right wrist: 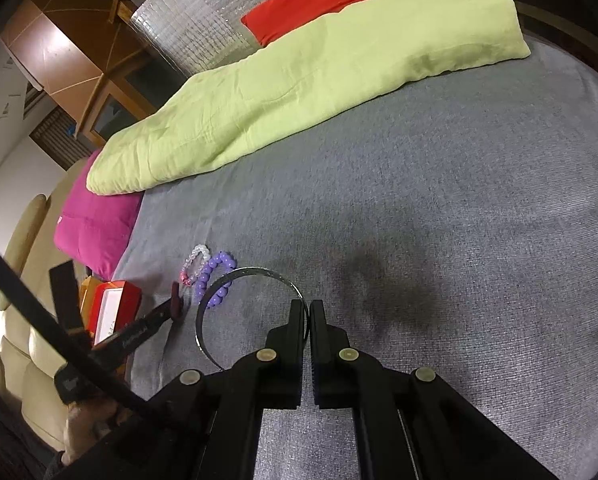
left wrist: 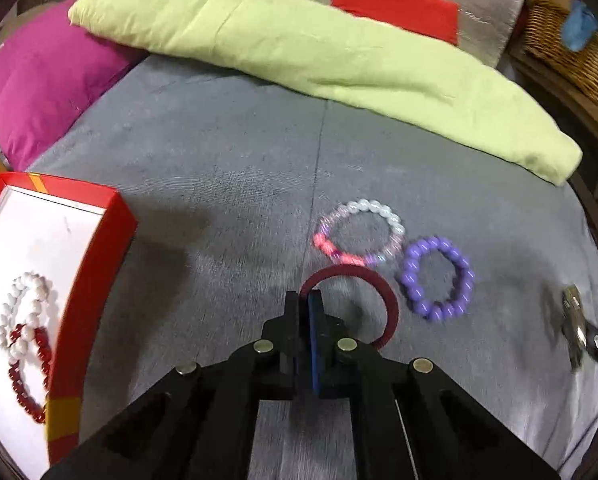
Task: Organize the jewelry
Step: 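Grasp the dark red ring bangle with the left gripper while the right gripper holds the silver bangle, then carry the dark red ring and silver bangle with both grippers to the red box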
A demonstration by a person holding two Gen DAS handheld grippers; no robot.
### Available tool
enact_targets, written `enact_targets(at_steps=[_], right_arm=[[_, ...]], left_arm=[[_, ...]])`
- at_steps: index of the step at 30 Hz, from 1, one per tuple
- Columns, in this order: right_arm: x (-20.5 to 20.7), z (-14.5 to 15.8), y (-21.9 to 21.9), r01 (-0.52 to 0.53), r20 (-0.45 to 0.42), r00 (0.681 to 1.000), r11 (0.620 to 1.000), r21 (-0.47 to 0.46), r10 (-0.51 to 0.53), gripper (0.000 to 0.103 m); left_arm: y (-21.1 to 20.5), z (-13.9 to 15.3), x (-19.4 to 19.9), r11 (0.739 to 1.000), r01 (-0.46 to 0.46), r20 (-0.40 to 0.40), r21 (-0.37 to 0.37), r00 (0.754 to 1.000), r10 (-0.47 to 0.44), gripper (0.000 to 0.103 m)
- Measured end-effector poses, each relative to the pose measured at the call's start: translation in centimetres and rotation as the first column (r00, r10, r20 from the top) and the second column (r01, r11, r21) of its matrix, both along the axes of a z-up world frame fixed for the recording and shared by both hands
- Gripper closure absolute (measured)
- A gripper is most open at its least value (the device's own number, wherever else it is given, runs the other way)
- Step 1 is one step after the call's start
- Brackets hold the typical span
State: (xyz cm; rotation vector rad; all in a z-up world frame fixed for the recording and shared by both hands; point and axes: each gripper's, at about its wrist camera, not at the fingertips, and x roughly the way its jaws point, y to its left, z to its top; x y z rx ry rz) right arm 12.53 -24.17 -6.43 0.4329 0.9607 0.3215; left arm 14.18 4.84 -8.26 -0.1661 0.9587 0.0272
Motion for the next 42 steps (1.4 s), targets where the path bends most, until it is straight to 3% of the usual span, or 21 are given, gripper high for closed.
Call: enact_targets(at_steps=[7,11,23,42], right_arm=[[-0.3,0.3,0.4,-0.011,0.014,1.000,1.000,-0.007,0.011,0.100],[-0.6,0.2,1.0,-0.022,0.019,1.000,0.999,-0.027,0.023,0.100],[-0.8,-0.9,1.9,-0.036,0.006,0.999,0.995,-0.093,0.037,0.100],[-0.8,-0.7,2.6,-0.062,0.012,0.998,0.993,-0.103,0.064,0.100]], left_arm=[[0.1,3.3,-5.8,1.000,0.023,0.117,0.000,0.993,-0.022,0.099],[-0.1,3.7,-7.7,0.999,0.035,0.147,0.014,0.988,-0.037,0.099],[1.0,1.7,-7.4,1.000,-0.008,0.096,-0.019,0.995,0.010,0.099],[0.3,1.0,-7.1,1.000,-0.007,0.075,0.012,0.997,0.006,0.099]])
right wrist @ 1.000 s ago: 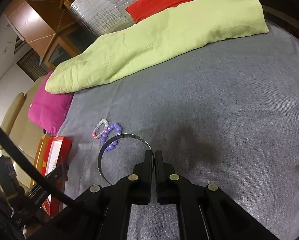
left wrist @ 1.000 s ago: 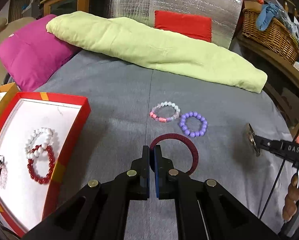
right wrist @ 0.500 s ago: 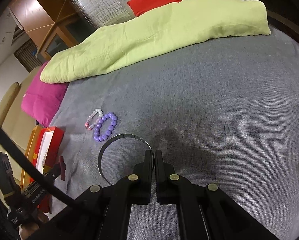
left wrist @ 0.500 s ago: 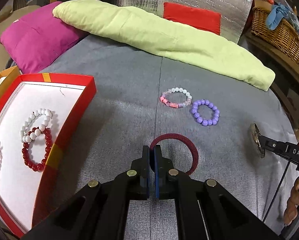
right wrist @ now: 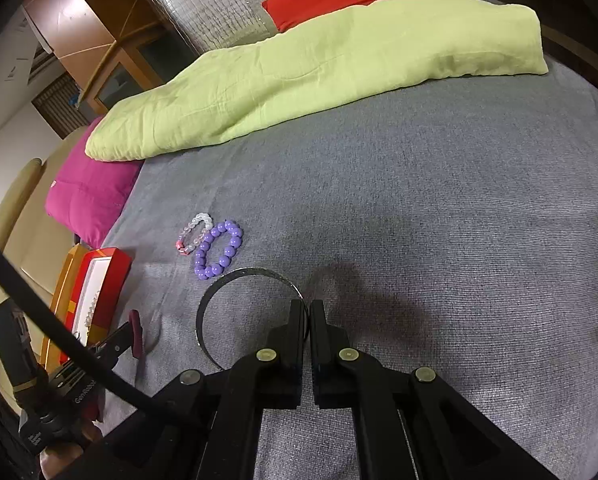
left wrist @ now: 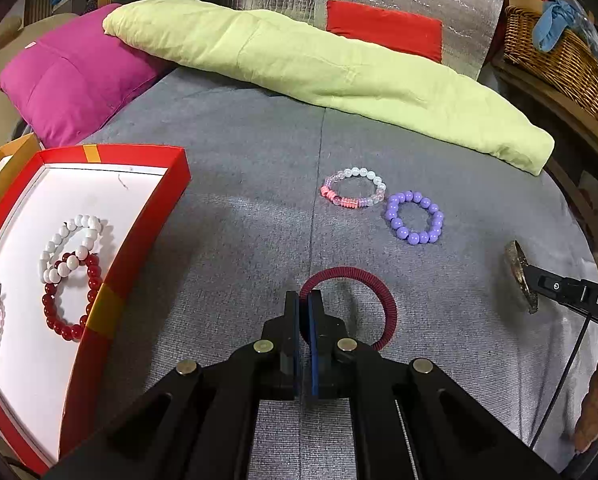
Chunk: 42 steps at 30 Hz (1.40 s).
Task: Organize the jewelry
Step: 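Carry the dark red ring and silver bangle with both grippers to the red box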
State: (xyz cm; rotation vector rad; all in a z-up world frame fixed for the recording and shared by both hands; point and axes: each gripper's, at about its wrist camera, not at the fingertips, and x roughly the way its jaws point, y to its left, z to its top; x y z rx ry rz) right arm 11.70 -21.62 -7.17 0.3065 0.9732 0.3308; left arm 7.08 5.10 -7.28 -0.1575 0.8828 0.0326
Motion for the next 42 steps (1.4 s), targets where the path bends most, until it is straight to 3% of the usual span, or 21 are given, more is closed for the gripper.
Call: enact_targets(at_steps=[35,42], right_arm=[[-0.3,0.0,0.8,-0.019,0.016,1.000,0.999,-0.033,0.020,0.100],[-1.0,1.3,1.6,-0.038,0.048,0.998,0.998,-0.042,0.040,0.100]], left_arm=[[0.4,1.4,-1.3,1.000,-0.007,0.083,-0.024,0.997,0.009,0.099],[1.5,3.4,-2.7,0.998,-0.038,0.172,-0.049,0.984,0.046,0.099]])
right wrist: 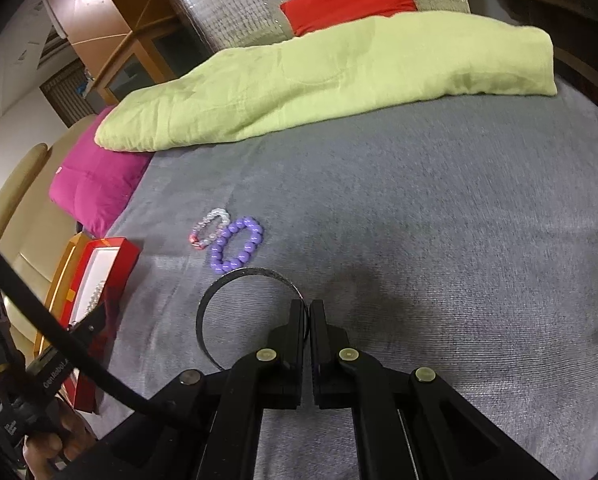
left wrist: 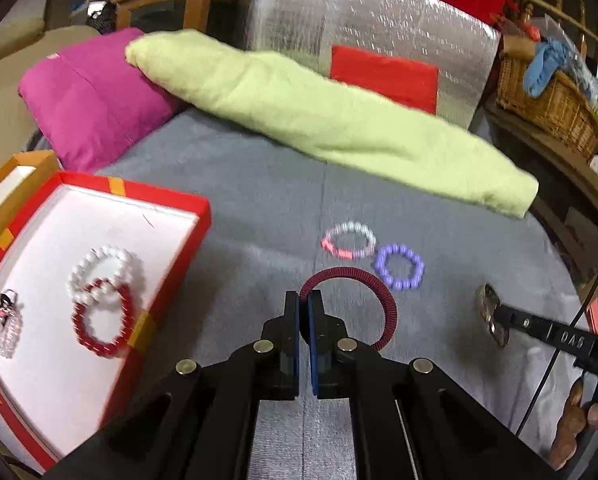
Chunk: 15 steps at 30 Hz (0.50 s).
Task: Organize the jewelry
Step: 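Carry the dark red ring and silver bangle with both grippers to the red box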
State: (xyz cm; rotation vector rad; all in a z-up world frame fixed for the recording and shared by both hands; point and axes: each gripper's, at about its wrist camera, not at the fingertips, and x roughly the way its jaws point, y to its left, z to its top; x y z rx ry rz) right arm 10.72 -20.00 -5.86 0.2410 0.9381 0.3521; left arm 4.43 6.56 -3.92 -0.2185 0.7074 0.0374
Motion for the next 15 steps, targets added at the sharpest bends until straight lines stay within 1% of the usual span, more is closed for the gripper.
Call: enact_targets(at_steps=[3,5,8,12,15], right_arm=[[-0.3,0.3,0.5,-0.009,0.006,1.000,1.000,-0.011,0.009,0.100],[-0.6,0.4,1.0,-0.016,0.004,1.000,1.000,-0.022,0.016,0.100],[-1.0,0.5,1.8,-0.029,0.004,1.000,0.999,-0.040,0.029,0.100],[-1.7,0.5,3.0,-0.052,-0.006,0.999,0.997,-0.050,0.052,0.100],[-2.3,1.1,4.0,-0.071,-0.002,0.997,0.996,-0.045,0.071,0.100]], left_arm=[[1.1,1.2,-0.9,0.999,-0.040,0.056,-0.016,0.998,0.041,0.099],[2.0,1.7,-1.3,0.997,-0.070,0.076,-0.039,0.994,0.073,0.099],[3.7,2.1,-1.7,0.991,-0.114,0.089,-0.073,0.989,0.120,0.099],[5.5,2.1,-2.0,0.982,-0.156,0.084,-0.110,0.983,0.165,0.099],[6.5,2.6,-2.8,0.975,-0.185,0.114,-0.120,0.973,0.199,0.099]])
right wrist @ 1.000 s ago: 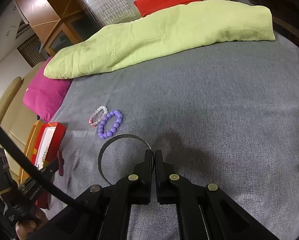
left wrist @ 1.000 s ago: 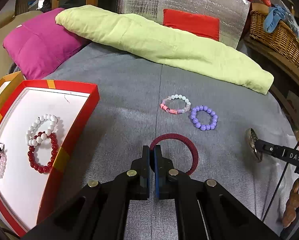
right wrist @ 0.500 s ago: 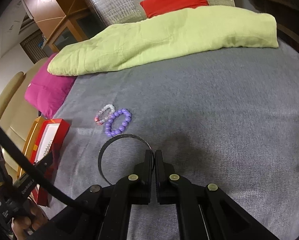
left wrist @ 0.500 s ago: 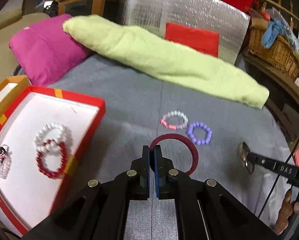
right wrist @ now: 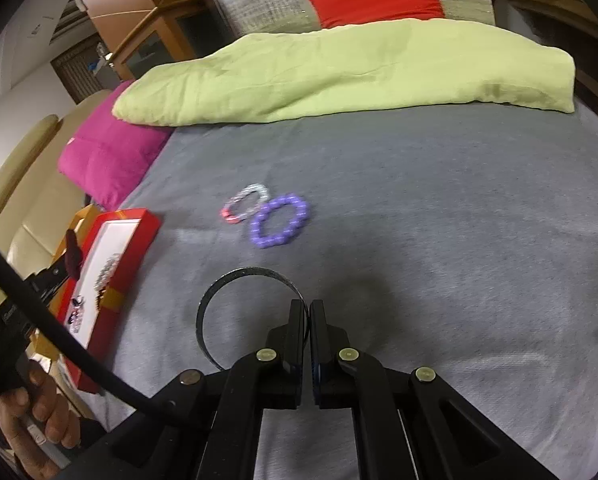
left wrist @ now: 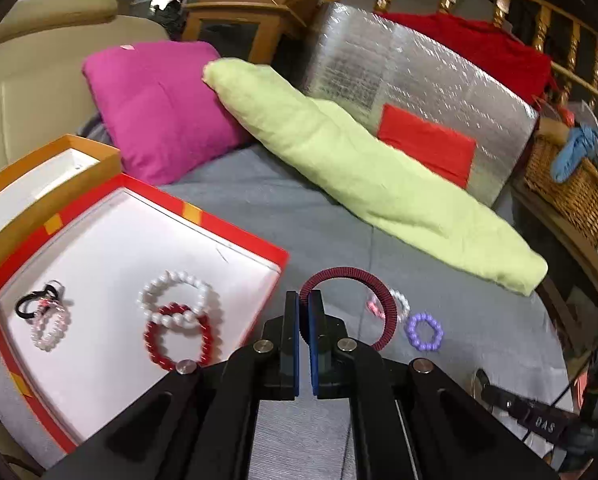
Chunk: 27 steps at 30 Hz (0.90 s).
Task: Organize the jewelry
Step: 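Carry the dark red ring and silver bangle with both grippers to the red box, then lower both bangles into the red box tray and open both grippers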
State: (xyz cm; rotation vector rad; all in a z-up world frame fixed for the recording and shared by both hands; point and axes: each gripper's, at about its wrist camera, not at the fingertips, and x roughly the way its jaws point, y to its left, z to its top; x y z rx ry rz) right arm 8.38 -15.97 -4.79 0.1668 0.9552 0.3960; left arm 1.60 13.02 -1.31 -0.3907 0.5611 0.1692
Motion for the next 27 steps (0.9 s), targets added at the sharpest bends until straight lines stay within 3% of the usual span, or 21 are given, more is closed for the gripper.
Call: enact_targets(at_steps=[7,15,20,27], right_arm=[[-1.5,1.6,2.0,-0.035,0.031,0.999,0.999,0.014,0.034,0.100],[-1.7,2.5,4.2,-0.058,0.033,0.998,0.998,0.024,0.057,0.100],[-1.4,4.9,7.8,-0.108,0.077,0.992,0.992,0.063,0.104,0.100],[-1.4,6.8,14.2,-0.206,0.122,0.972,0.978,0.046,0.199,0.100]], left_arm=[[2.9,1.9,-2.7,0.989,-0.143,0.105,0.021,0.984,0.140,0.099],[6.5,1.5,-3.8,0.961,-0.275,0.081,0.010,0.959,0.273,0.099],[7.4,1.4,-4.5,0.954,-0.299,0.086,0.020,0.951,0.296,0.099],[8.5,1.6,-5.1,0.960,-0.278,0.094,-0.007,0.956,0.278,0.099]])
